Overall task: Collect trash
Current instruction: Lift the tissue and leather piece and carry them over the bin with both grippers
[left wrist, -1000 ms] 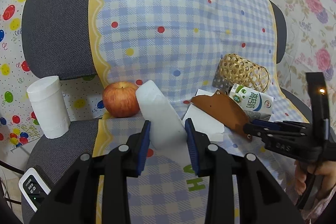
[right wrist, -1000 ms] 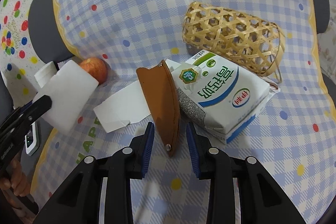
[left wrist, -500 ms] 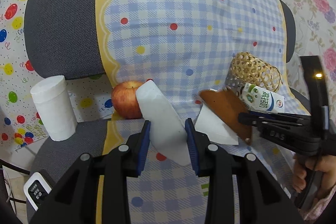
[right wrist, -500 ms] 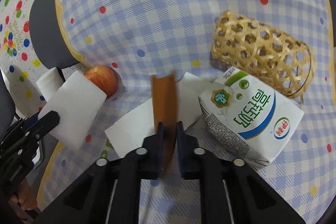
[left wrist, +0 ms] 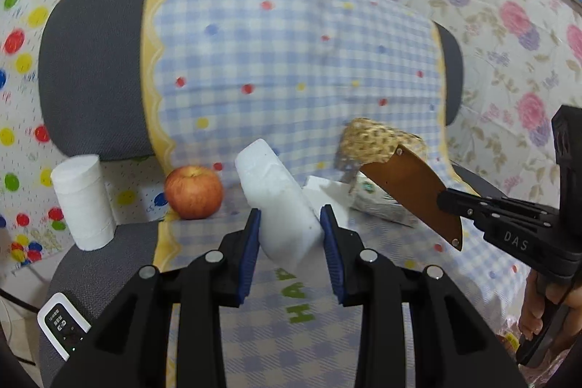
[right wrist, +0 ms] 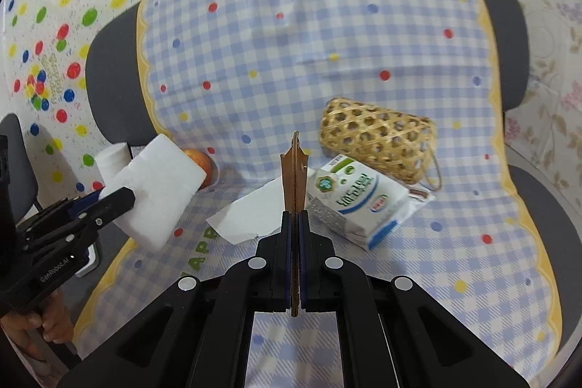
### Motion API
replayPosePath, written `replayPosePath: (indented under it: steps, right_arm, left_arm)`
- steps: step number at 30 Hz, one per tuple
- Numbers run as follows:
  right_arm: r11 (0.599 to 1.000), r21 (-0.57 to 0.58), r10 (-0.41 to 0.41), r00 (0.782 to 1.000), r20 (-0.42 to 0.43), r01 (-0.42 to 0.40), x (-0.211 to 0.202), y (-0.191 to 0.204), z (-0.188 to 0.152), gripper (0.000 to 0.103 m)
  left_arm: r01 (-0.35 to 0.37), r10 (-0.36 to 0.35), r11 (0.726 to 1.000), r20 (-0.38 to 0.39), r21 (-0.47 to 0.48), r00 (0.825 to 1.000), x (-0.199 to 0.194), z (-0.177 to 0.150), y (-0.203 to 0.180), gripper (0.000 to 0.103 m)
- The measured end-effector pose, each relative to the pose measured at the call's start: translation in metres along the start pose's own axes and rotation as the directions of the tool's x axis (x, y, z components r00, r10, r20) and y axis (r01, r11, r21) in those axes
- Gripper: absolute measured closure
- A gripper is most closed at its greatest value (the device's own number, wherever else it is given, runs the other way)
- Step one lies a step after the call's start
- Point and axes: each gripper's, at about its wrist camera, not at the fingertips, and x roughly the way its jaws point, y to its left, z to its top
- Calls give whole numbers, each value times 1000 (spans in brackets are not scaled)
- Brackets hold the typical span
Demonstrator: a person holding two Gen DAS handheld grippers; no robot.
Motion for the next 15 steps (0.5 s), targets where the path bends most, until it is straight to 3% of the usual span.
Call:
replayPosePath:
  steps: [7, 15]
  right_arm:
    - [997, 74, -26, 999, 44, 23, -53, -29, -20, 99]
    - [984, 154, -109, 990, 94, 93, -117, -68, -55, 99]
  left_arm:
    - [54, -55, 995, 5, 87, 998, -10, -5, -61, 71]
    - [152, -154, 974, -1, 170, 988, -21, -17, -125, 71]
